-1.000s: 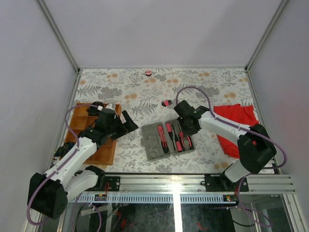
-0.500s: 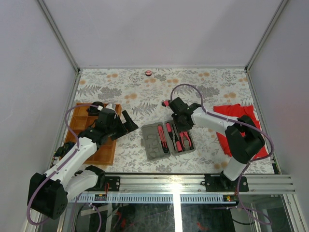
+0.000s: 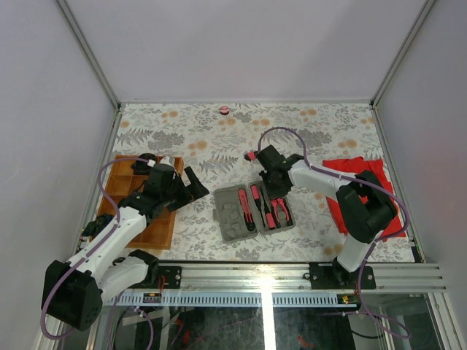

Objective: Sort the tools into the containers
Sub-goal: Place the pliers in the storage box.

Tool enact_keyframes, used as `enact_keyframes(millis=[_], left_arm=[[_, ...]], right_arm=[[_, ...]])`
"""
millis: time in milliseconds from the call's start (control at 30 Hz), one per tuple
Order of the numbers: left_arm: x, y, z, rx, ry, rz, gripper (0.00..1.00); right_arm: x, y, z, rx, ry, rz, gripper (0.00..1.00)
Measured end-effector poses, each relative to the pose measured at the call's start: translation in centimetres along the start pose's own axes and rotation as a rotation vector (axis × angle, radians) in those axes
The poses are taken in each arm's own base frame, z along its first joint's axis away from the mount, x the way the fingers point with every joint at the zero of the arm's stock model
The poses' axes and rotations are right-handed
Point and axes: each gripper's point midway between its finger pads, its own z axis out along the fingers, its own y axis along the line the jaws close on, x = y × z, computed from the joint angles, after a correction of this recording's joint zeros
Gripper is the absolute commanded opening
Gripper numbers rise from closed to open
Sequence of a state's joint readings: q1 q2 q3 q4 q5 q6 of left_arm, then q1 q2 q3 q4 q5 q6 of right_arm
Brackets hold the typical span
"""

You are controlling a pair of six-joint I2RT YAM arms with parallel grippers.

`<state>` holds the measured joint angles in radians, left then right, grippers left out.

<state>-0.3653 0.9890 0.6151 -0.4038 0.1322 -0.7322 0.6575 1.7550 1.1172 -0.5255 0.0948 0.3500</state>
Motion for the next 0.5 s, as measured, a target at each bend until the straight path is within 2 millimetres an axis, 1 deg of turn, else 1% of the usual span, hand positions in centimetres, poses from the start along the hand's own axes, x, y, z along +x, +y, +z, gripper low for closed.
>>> enact_keyframes(millis=[200, 267, 367, 500], left_arm=[[0.00, 0.00, 0.00, 0.000, 0.000, 0.000, 1.00], [0.00, 0.00, 0.00, 0.000, 0.000, 0.000, 1.00], [0.00, 0.00, 0.00, 0.000, 0.000, 0.000, 1.00], [0.00, 0.02, 0.00, -0.001, 0.000, 0.000, 1.00]], right_arm=[[0.42, -0.05, 0.41, -0.005, 0.018, -0.001, 0.27], [0.47, -0.05, 0.43, -0.006, 0.016, -0.001, 0.34], [0.05, 0.35, -0.07, -0.033, -0.007, 0.001, 0.44], [-0.11, 0.88, -0.38, -0.067, -0.015, -0.009, 0.50]])
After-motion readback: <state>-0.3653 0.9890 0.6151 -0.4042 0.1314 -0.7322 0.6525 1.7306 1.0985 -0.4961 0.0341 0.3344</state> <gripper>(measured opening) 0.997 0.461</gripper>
